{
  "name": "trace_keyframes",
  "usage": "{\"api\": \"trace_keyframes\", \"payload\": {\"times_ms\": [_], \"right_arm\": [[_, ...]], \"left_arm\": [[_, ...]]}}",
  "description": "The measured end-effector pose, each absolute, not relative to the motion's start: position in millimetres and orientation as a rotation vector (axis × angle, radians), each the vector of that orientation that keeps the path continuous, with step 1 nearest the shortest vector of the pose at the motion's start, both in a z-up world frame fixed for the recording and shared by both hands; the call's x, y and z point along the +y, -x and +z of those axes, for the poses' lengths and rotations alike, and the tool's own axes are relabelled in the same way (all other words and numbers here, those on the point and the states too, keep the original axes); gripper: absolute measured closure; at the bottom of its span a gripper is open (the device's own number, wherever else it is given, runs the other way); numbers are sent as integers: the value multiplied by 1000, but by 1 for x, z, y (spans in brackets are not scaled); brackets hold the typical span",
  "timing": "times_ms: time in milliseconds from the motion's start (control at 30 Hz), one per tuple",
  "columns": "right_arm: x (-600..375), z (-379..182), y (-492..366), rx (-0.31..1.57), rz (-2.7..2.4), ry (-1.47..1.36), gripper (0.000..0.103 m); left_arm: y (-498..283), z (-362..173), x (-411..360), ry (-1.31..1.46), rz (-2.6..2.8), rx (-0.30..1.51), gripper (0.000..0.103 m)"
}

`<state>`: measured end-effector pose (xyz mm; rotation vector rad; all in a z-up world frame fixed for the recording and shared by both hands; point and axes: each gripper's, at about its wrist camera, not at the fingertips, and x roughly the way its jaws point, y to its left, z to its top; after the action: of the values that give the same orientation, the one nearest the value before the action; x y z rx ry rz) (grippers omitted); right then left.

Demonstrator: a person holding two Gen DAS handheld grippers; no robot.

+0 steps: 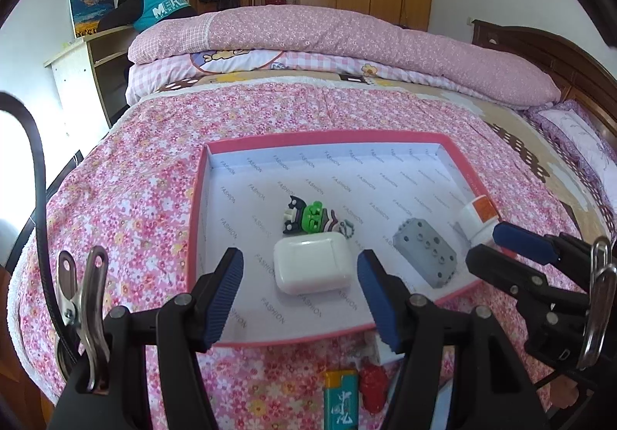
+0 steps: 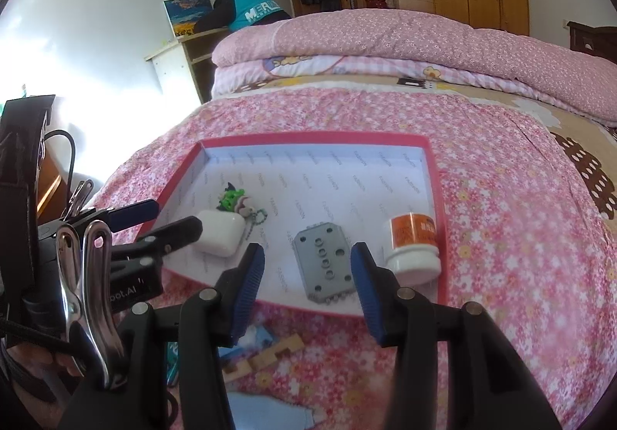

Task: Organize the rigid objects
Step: 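Lower the earbud case and grey plate into the tray and open both tools, then grasp the green lighter with the left tool while the right tool grasps the blue plastic piece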

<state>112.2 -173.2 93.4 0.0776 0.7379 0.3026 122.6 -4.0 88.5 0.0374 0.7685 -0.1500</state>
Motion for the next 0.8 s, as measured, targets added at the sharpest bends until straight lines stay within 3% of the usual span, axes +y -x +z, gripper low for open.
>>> {"api": "trace_keyframes", "payload": {"times_ms": [800], "right_arm": [[-181,68,-39,811,280,-89,55]], "left_arm": [[-48,61,-4,-37,-223,835,38]]}}
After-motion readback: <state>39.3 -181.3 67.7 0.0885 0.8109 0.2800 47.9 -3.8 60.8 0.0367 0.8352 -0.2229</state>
